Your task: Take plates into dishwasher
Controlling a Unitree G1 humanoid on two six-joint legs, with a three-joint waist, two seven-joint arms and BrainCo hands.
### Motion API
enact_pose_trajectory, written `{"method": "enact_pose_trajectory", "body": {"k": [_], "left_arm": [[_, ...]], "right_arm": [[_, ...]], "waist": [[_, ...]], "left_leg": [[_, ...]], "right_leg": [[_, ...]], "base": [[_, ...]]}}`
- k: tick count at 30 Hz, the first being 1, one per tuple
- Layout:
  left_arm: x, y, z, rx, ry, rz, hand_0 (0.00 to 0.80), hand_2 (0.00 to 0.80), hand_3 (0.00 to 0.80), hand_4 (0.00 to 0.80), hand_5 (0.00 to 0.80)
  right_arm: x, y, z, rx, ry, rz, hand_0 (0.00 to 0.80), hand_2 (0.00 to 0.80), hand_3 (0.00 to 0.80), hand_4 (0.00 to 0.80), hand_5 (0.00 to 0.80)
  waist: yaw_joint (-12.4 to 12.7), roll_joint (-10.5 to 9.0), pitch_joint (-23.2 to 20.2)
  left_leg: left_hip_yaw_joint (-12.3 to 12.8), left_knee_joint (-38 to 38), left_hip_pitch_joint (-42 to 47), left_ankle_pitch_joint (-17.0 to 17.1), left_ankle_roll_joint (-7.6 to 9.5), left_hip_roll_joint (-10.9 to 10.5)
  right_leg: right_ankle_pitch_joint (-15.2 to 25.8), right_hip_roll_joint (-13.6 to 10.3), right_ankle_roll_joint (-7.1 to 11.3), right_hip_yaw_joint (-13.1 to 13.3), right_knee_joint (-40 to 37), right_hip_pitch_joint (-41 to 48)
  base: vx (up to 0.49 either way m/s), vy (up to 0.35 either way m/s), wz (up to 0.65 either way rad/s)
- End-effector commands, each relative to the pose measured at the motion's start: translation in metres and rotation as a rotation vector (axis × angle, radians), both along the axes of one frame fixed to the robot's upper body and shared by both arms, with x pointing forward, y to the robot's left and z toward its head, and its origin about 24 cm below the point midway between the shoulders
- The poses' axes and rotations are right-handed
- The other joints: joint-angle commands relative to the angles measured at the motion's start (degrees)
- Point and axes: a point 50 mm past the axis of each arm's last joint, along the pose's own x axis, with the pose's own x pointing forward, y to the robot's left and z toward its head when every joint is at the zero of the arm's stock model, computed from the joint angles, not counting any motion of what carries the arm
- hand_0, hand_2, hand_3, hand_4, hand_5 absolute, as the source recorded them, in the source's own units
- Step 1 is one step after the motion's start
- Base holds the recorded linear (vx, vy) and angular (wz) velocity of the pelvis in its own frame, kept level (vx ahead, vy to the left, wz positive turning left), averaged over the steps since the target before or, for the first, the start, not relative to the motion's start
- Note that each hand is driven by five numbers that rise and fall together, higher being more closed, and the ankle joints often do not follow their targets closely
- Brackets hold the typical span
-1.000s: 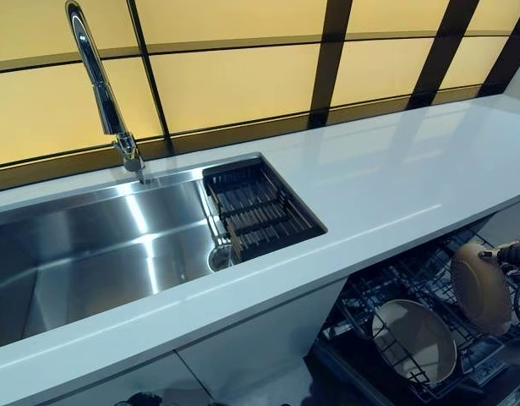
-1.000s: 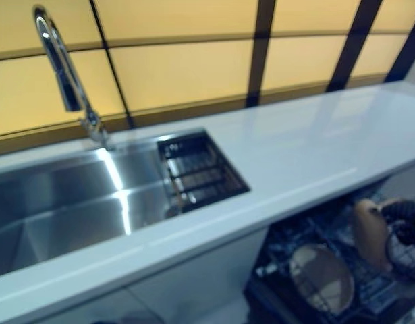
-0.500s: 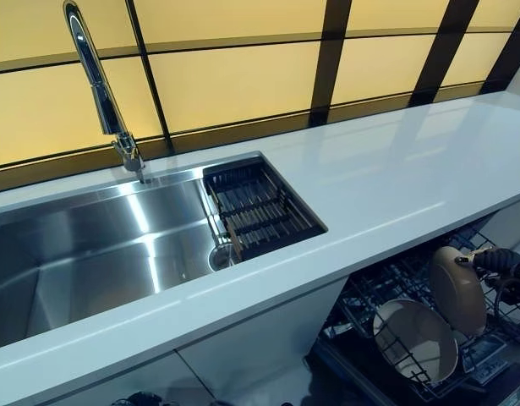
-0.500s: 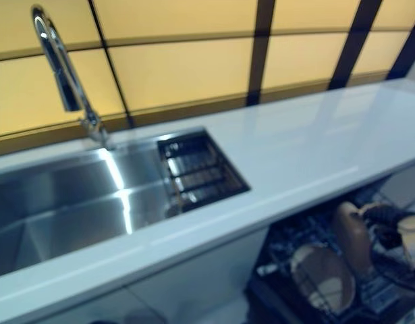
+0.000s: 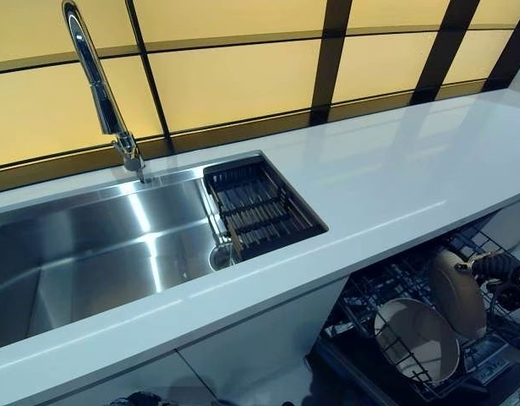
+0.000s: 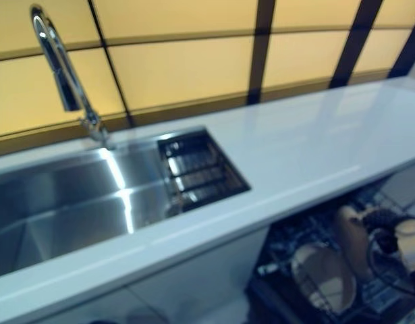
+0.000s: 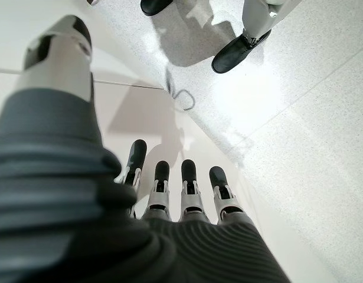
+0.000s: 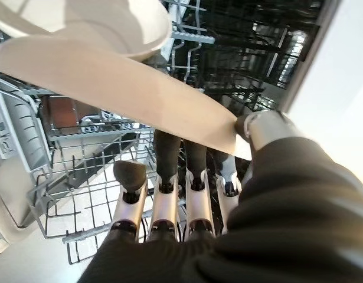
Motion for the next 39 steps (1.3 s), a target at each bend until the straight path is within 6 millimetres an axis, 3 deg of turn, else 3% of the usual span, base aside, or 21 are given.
{"method": "enact_pose_trajectory", "body": {"k": [1, 11, 22, 27, 31, 39], "left_arm": [[0.039, 0.037, 0.038, 0.126, -0.118, -0.021, 0.0, 0.0, 0.0, 0.0, 0.0], [0.045, 0.037, 0.042, 0.123, -0.128, -0.015, 0.0, 0.0, 0.0, 0.0, 0.0], [0.052, 0.036, 0.046, 0.122, -0.137, -0.02, 0.0, 0.0, 0.0, 0.0, 0.0], [0.052, 0.041, 0.049, 0.125, -0.139, -0.019, 0.0, 0.0, 0.0, 0.0, 0.0], [0.052, 0.039, 0.047, 0.119, -0.14, -0.017, 0.0, 0.0, 0.0, 0.0, 0.0], [0.055, 0.037, 0.048, 0.118, -0.143, -0.024, 0.0, 0.0, 0.0, 0.0, 0.0]], "right_arm": [[0.009, 0.012, -0.002, -0.034, -0.01, 0.077, 0.8, 0.8, 0.8, 0.8, 0.8], [0.011, 0.015, 0.001, -0.061, -0.001, 0.1, 0.8, 0.8, 0.8, 0.8, 0.8], [0.007, 0.018, -0.02, -0.035, 0.062, 0.11, 0.8, 0.8, 0.8, 0.8, 0.8], [0.01, 0.019, -0.014, -0.055, 0.027, 0.114, 0.8, 0.8, 0.8, 0.8, 0.8], [0.01, 0.015, -0.008, -0.093, 0.046, 0.112, 0.8, 0.8, 0.8, 0.8, 0.8], [0.003, 0.002, -0.014, -0.235, 0.128, 0.08, 0.8, 0.8, 0.8, 0.8, 0.8]], "waist": [[0.9, -1.8, -1.1], [0.5, -1.56, -0.8], [0.7, -1.4, -0.1], [0.5, -1.31, 0.0], [0.4, -1.28, -0.2], [0.8, -1.42, -0.4]], "left_leg": [[-3.1, 0.1, -1.8, 0.6, 1.87, -0.6], [-2.9, 0.1, -2.1, 0.7, 1.64, -0.7], [-3.0, 0.2, -2.2, 0.8, 1.75, -0.6], [-3.0, 0.2, -2.1, 0.8, 1.73, -0.7], [-2.8, 0.2, -2.2, 0.8, 1.66, -0.8], [-2.7, 0.3, -2.2, 0.7, 1.86, -0.7]], "right_leg": [[-3.4, -1.9, 4.61, -1.5, 0.7, 3.9], [-3.4, -1.9, 4.74, -1.4, 0.7, 3.7], [-3.3, -2.1, 4.67, -1.6, 0.7, 3.7], [-3.3, -2.1, 4.65, -1.5, 0.7, 3.7], [-3.3, -2.1, 4.76, -1.4, 0.7, 3.6], [-3.4, -2.1, 4.8, -1.4, 0.7, 3.7]], "base": [[0.0, 0.0, 0.0], [0.0, 0.0, 0.0], [0.0, 0.0, 0.0], [0.0, 0.0, 0.0], [0.0, 0.0, 0.0], [0.0, 0.0, 0.0]]}}
